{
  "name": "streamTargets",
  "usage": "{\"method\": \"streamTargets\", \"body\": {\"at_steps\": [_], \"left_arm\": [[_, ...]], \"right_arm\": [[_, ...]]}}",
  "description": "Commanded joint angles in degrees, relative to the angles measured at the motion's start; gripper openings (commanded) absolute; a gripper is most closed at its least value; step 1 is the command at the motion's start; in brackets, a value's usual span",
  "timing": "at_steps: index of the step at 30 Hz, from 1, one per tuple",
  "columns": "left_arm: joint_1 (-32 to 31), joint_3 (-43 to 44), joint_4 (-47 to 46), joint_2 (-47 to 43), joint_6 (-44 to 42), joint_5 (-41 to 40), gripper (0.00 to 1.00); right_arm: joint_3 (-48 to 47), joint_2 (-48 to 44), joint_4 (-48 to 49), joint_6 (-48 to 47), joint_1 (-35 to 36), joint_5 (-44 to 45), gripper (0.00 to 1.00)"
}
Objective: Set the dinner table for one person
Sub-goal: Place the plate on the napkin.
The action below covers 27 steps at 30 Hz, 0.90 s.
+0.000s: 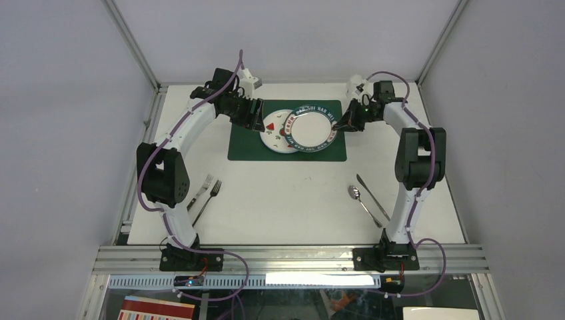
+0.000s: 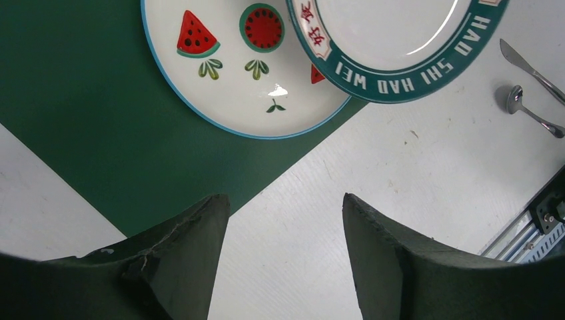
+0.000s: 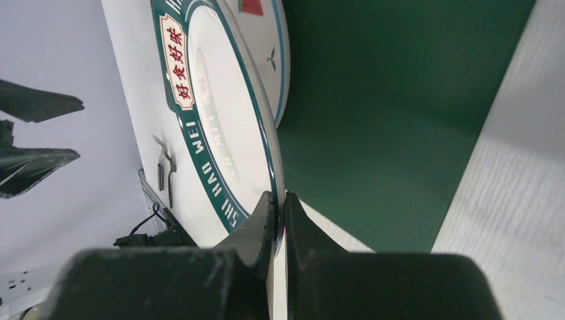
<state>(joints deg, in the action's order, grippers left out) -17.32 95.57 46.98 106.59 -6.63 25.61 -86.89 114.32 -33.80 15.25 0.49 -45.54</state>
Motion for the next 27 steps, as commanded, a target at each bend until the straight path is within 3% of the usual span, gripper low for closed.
{"method": "streamTargets", "body": {"at_steps": [1,27], "left_arm": [[-0.4,-0.4,-1.9,-2.7,-0.3,0.0,0.65],[-0.4,-0.6,-1.9,-1.8,-0.8,0.0,0.65]], "right_arm": [[-4.2,2.1,4.8,3.5,2.4,0.4,0.00],[-14.1,11.0,7.0,5.8,10.4,2.9,0.00]]}}
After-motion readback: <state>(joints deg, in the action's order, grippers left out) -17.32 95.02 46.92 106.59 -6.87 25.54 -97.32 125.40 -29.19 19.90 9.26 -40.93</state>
